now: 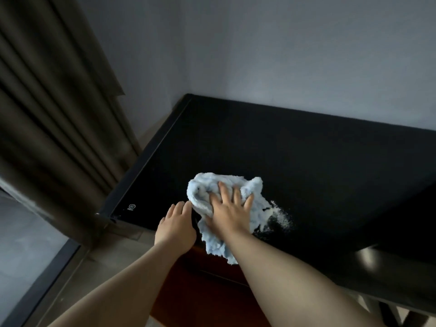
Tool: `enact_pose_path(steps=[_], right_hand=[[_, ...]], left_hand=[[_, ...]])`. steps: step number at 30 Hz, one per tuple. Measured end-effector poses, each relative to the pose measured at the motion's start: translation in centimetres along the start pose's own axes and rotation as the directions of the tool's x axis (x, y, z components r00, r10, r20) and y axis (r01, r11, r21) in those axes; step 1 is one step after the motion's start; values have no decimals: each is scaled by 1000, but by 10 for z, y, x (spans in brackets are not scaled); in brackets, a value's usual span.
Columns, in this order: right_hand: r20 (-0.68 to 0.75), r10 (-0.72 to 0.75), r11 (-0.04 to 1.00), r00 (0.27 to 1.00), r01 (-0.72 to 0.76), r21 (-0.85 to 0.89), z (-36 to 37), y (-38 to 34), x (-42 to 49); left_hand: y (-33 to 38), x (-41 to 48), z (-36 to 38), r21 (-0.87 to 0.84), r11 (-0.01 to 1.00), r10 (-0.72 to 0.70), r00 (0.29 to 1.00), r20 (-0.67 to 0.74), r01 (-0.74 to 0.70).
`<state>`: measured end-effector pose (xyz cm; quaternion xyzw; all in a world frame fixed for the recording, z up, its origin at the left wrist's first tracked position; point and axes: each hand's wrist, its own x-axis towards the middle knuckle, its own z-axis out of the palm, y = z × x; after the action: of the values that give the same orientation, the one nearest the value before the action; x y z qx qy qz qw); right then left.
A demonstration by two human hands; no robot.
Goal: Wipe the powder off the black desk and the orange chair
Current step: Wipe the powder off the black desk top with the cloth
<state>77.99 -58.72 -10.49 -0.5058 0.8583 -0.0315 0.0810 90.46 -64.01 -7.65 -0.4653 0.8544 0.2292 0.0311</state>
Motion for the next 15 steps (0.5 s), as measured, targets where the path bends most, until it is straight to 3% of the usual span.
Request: enact_pose_path(steps=[6, 15], right_hand=[[-16, 144, 989, 989, -143, 37, -4, 70, -27], [-28, 225, 972, 974, -222, 76, -12, 175, -92]], left_hand=[[54, -14, 29, -66, 993, -98, 994, 54, 101], [132, -45, 81, 83, 994, 59, 992, 115, -68]])
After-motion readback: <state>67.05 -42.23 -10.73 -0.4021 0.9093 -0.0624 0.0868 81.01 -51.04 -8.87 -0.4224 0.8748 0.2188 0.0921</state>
